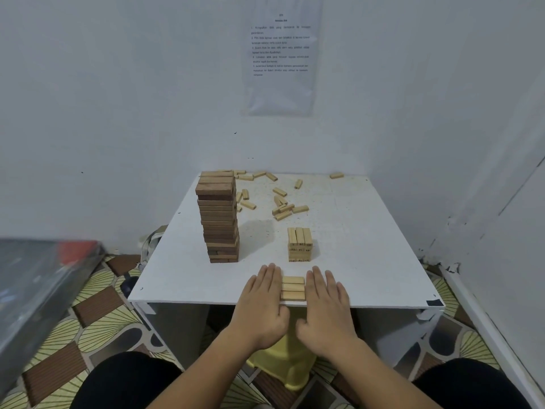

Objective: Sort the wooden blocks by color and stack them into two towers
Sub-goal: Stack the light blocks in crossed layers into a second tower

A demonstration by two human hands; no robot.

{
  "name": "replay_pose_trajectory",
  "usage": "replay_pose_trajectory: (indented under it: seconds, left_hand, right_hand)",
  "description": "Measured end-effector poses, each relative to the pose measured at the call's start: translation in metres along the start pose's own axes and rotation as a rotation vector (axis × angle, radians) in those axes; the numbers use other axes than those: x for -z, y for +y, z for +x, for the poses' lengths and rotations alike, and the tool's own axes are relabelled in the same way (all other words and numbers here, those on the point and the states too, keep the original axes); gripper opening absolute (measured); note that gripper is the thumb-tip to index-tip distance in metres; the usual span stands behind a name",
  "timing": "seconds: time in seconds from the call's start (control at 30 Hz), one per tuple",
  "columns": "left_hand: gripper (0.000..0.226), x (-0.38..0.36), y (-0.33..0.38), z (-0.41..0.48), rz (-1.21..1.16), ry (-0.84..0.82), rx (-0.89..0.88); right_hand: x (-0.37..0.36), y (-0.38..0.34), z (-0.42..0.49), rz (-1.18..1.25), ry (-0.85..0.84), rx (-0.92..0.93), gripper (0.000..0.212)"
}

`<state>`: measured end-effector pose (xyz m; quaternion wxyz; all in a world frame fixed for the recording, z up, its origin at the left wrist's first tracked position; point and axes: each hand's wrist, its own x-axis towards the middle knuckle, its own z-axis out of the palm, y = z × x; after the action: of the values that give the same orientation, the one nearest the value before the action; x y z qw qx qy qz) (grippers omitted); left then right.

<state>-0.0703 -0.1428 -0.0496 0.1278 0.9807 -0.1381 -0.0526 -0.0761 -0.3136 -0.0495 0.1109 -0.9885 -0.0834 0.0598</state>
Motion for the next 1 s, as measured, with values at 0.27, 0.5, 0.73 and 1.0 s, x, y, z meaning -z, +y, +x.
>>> replay_pose_trajectory:
  seconds: [0.27, 0.5, 0.73, 1.0]
  left_hand:
    - [0.068, 0.035, -0.005, 0.009, -0.158, 0.054, -0.131]
    - [0.02, 0.038, -0.007, 0.03, -0.092, 0.014, -0.133]
    - [0.022, 0.038, -0.006, 0.032, -0.013, 0.022, -0.162]
    - [0.044, 0.042, -0.011, 0.026, -0.03, 0.041, -0.216]
  right_hand:
    - [0.018, 0.017, 0.008, 0.234, 0.109, 0.18, 0.08]
    - [0.021, 0.026, 0.025, 0.194, 0.059, 0.284, 0.049]
    - [0.018, 0.031, 0.031, 0.234, 0.044, 0.265, 0.044]
    - [0.01, 0.035, 0.03, 0.361, 0.091, 0.283, 0.046]
